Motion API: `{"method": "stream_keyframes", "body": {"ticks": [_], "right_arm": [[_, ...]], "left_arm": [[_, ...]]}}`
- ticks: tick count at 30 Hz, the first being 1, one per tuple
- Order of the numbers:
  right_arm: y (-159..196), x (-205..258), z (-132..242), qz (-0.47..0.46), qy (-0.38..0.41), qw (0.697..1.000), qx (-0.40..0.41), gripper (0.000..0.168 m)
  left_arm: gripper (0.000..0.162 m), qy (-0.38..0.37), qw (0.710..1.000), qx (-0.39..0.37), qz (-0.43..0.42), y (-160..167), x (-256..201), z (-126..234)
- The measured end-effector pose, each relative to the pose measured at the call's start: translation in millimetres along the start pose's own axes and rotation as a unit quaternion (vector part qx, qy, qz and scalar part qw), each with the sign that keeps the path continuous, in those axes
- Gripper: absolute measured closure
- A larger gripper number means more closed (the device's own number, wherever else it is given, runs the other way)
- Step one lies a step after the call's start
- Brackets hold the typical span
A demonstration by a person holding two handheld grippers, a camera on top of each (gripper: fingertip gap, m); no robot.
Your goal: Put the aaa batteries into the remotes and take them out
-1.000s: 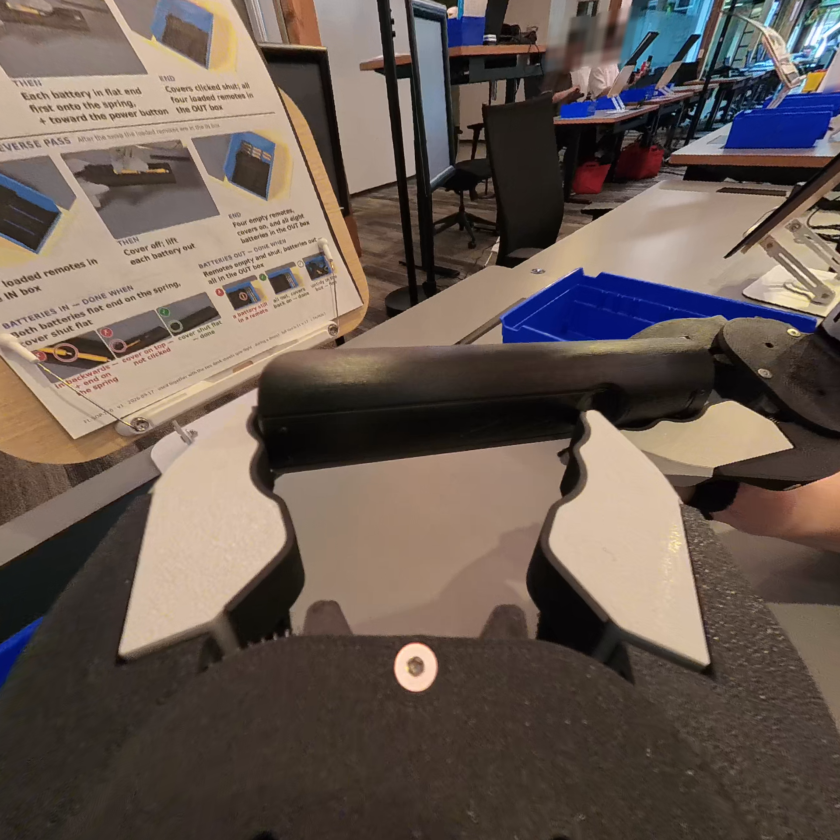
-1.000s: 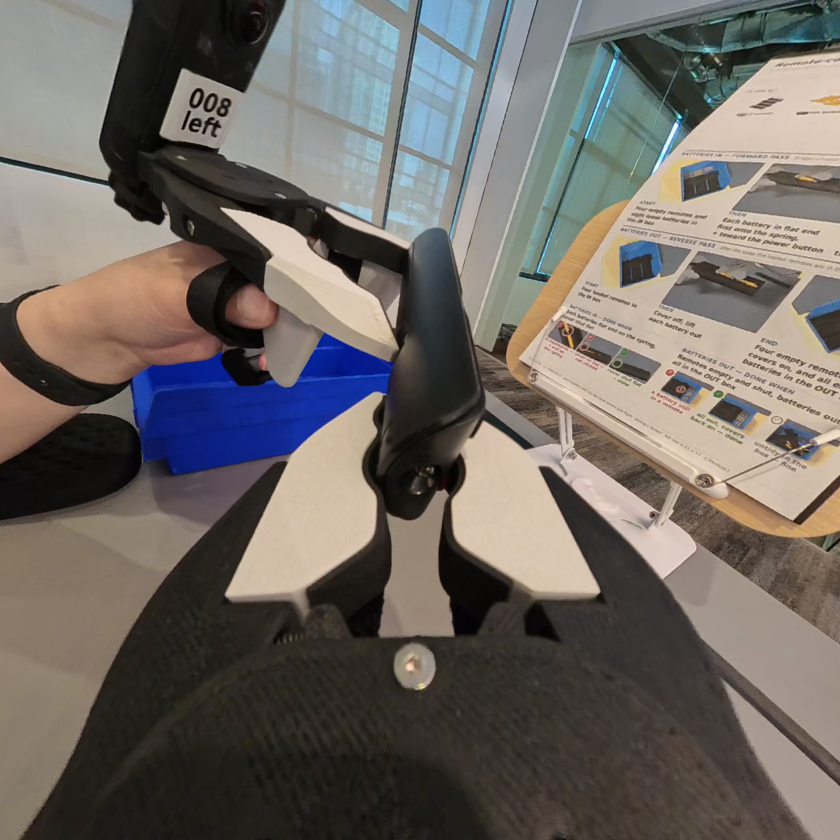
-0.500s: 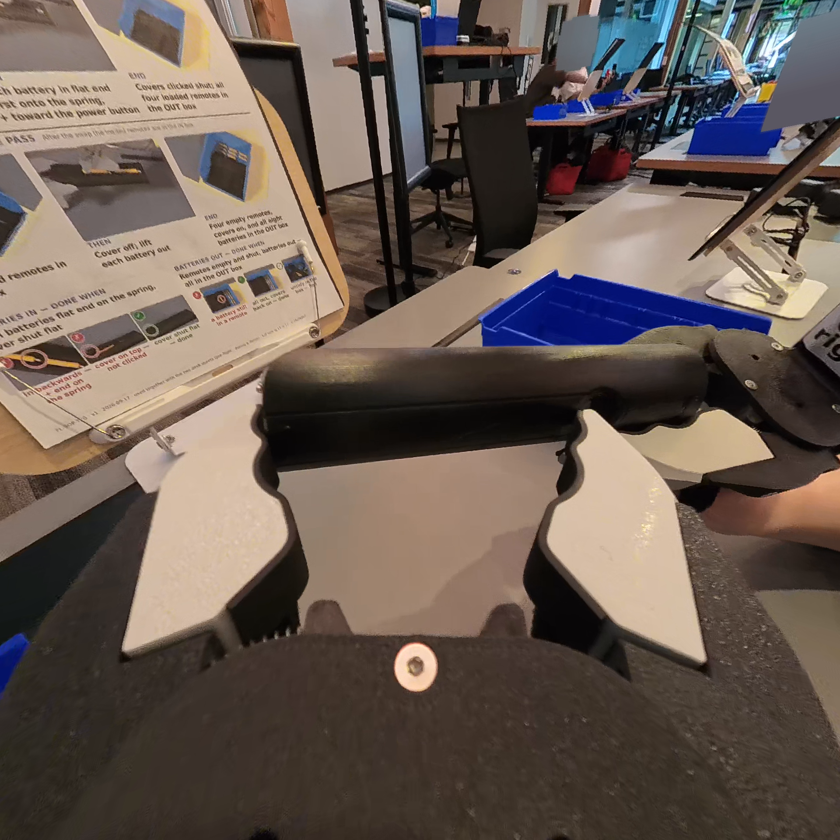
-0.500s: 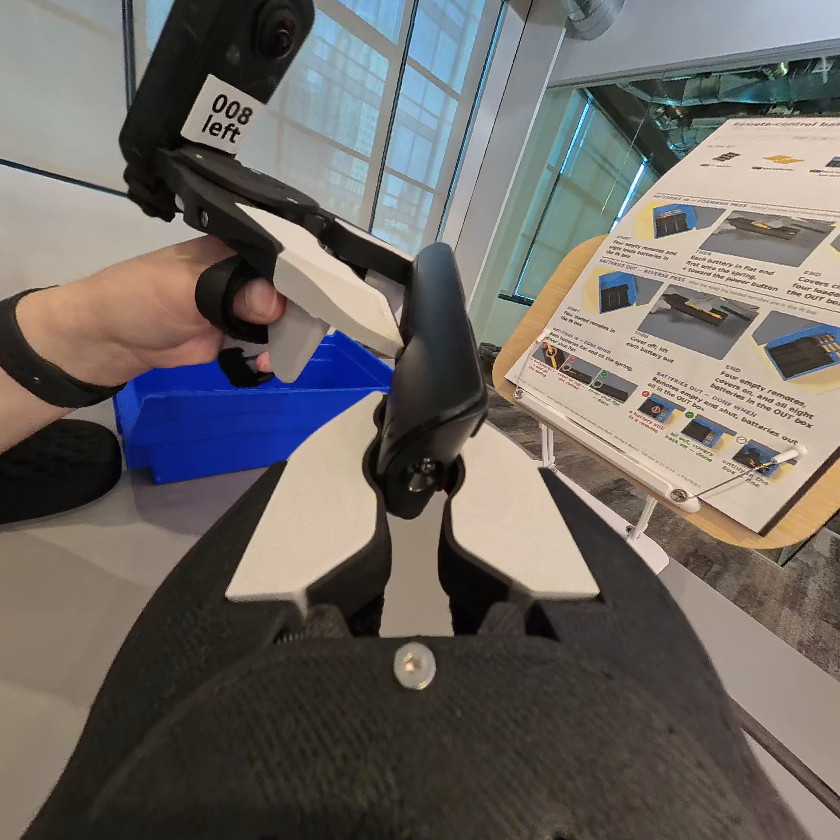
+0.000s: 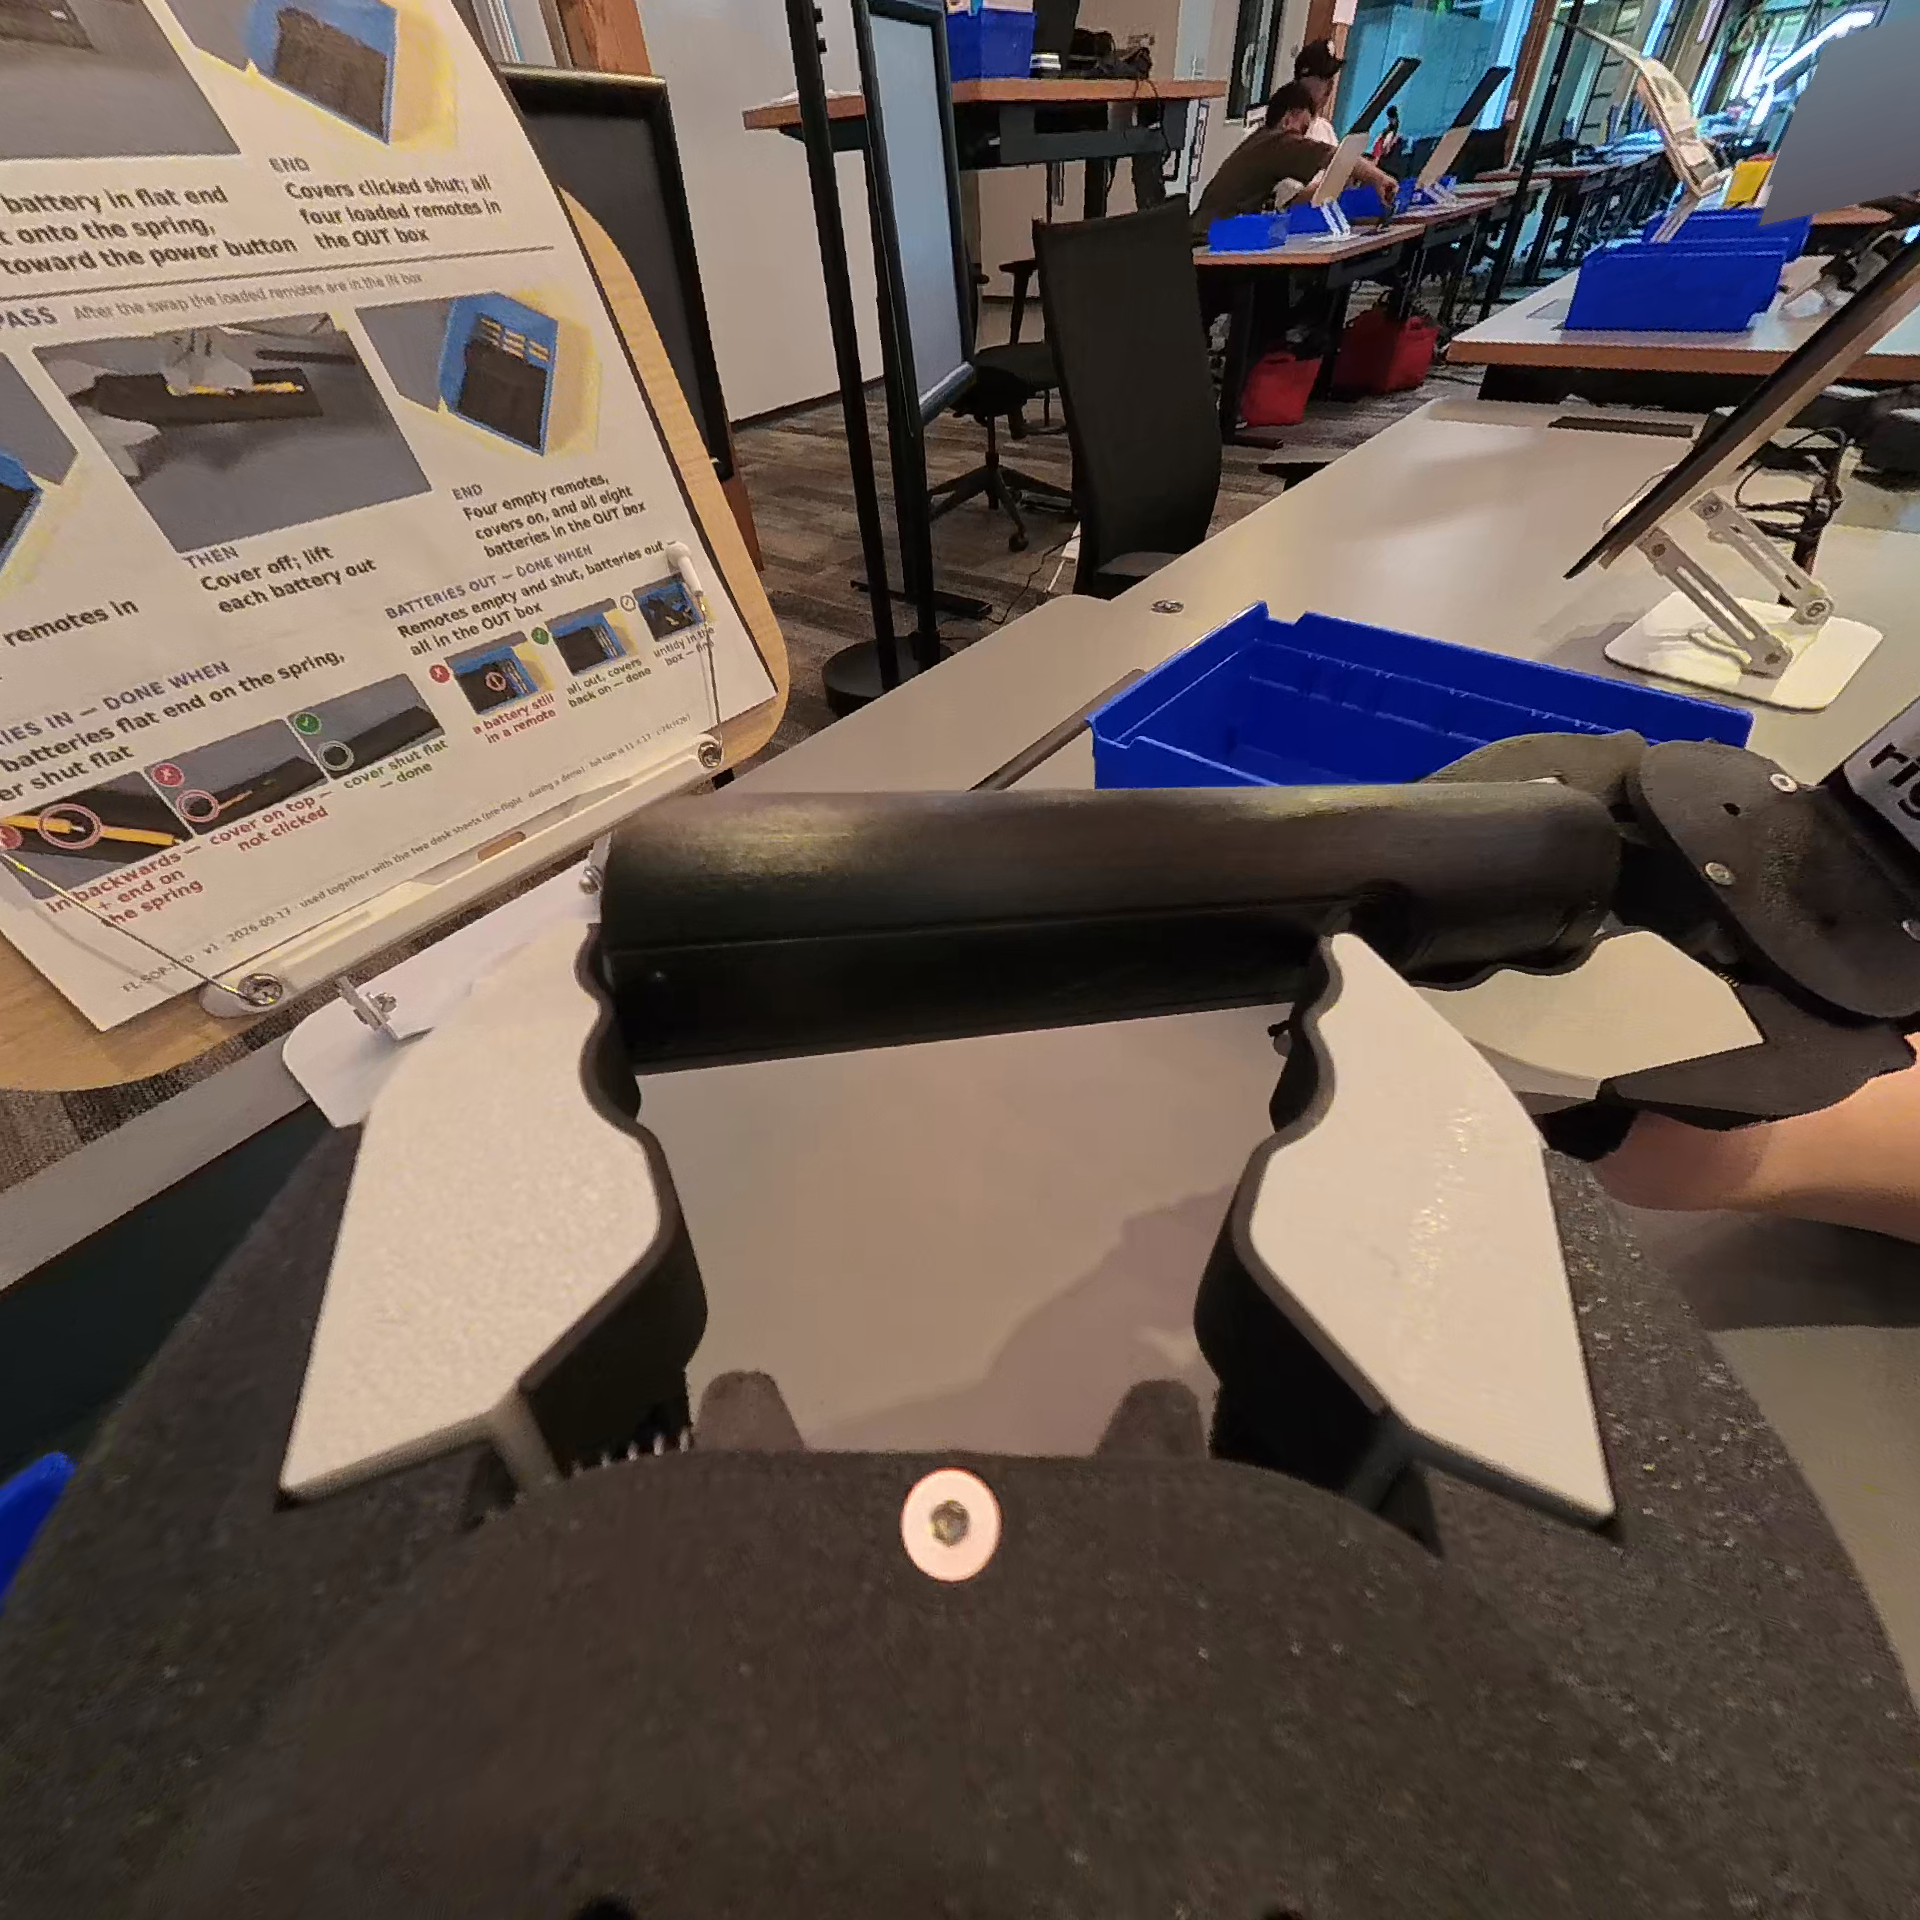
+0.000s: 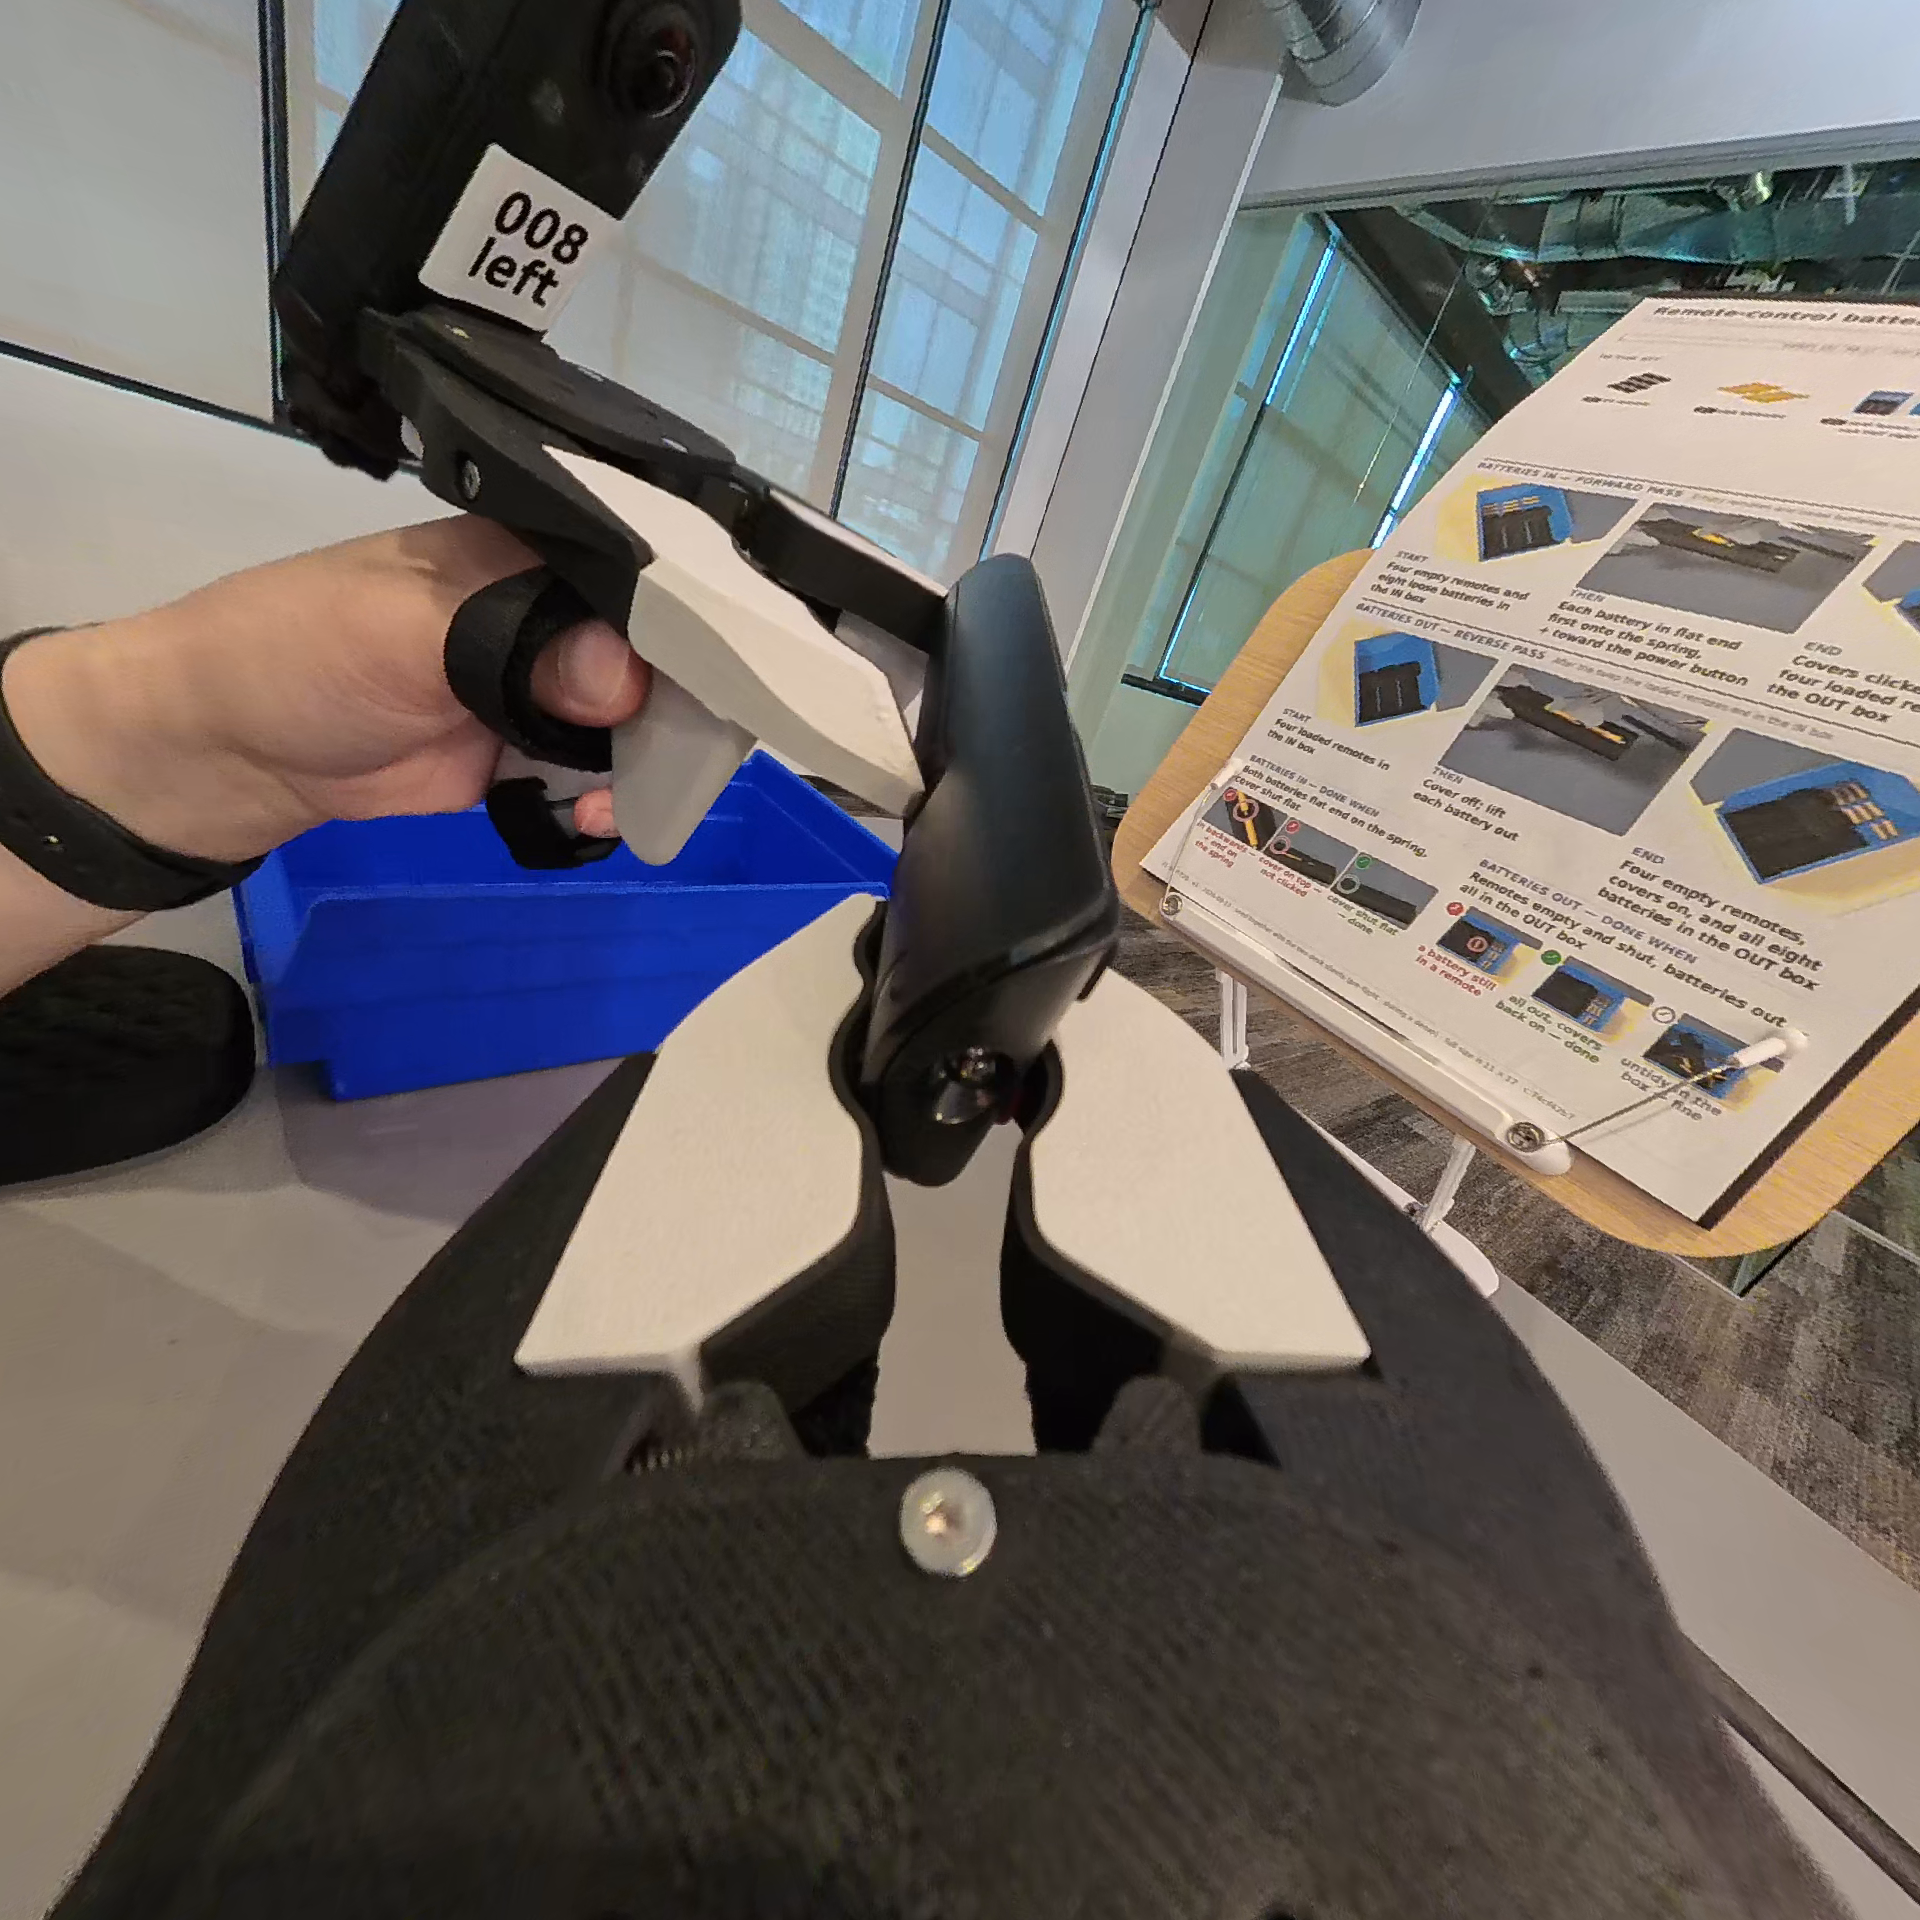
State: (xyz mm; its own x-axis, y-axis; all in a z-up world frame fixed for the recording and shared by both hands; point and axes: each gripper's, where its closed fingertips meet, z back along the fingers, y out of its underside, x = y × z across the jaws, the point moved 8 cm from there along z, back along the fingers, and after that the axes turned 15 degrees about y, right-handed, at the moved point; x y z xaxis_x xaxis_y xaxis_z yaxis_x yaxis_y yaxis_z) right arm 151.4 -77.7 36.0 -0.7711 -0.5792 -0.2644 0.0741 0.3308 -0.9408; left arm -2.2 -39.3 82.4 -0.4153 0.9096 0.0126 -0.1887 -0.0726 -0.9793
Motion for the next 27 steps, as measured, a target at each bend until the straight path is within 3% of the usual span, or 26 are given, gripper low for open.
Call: {"method": "stream_keyframes", "body": {"ticks": [22, 27], "right_arm": [[4.4, -2.2, -2.6, -0.026, -0.019, 0.999, -0.004, 0.148], [4.0, -0.8, -2.9, -0.011, -0.020, 1.000, -0.004, 0.148]], "left_arm": [[0.035, -0.012, 1.000, -0.011, -0.020, 3.5, 0.5, -1.7], [0.034, 0.022, 0.999, -0.004, 0.025, 9.8, 6.2, -3.2]]}}
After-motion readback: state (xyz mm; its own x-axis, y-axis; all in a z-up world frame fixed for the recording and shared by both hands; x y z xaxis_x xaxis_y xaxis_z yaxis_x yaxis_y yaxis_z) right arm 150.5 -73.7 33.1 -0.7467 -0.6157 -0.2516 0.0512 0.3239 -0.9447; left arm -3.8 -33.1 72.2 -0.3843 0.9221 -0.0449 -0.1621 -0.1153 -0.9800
